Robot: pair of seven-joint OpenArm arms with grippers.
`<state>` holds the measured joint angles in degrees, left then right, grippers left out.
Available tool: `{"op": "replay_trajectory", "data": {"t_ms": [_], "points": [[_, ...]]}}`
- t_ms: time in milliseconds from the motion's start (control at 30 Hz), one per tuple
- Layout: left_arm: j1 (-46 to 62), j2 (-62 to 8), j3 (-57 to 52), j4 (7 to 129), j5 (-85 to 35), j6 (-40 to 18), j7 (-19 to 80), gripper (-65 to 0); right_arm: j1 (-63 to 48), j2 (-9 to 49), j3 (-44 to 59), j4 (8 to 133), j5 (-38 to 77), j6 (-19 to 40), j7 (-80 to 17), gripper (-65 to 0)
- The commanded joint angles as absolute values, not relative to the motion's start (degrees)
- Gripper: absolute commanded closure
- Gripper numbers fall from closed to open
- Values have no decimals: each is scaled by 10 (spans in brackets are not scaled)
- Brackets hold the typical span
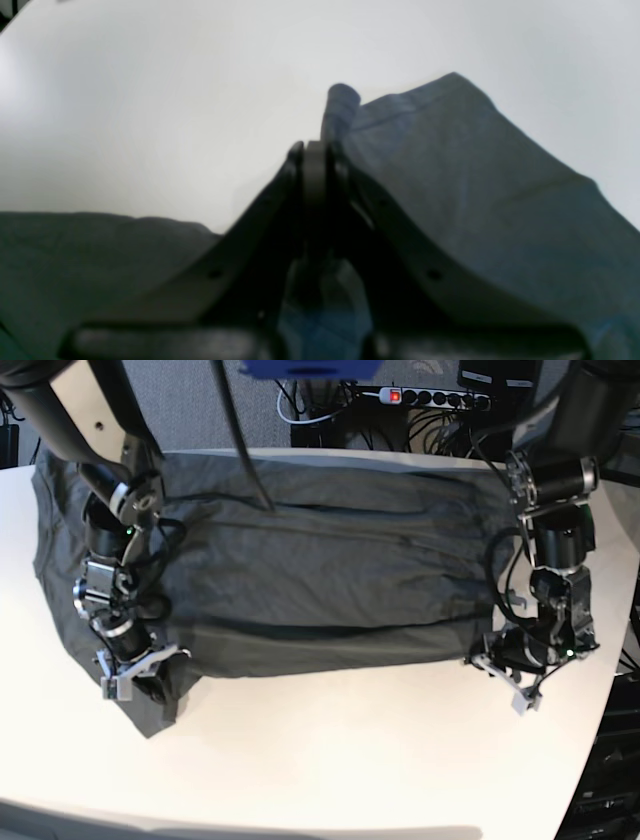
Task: Fold the T-shirt properly
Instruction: 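Lift both held edges and fold the shirt side over toward the middle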
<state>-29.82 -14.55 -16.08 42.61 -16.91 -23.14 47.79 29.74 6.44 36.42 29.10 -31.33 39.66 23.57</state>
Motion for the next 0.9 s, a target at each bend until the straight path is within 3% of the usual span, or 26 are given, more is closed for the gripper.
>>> {"op": "replay_trajectory", "data": {"t_ms": [0,400,867], "points": [[-314,-152,-163,436,-172,-233,474,-37,304,73,368,311,-304,400,262,-13],[-269,-153,-162,568,-262,-230,519,-37,219,36,400,474,-303,400,318,-13],[-221,-152,-163,691,-269,-230,563,-37,118,-15,400,657,-267,400,314,-13]]}}
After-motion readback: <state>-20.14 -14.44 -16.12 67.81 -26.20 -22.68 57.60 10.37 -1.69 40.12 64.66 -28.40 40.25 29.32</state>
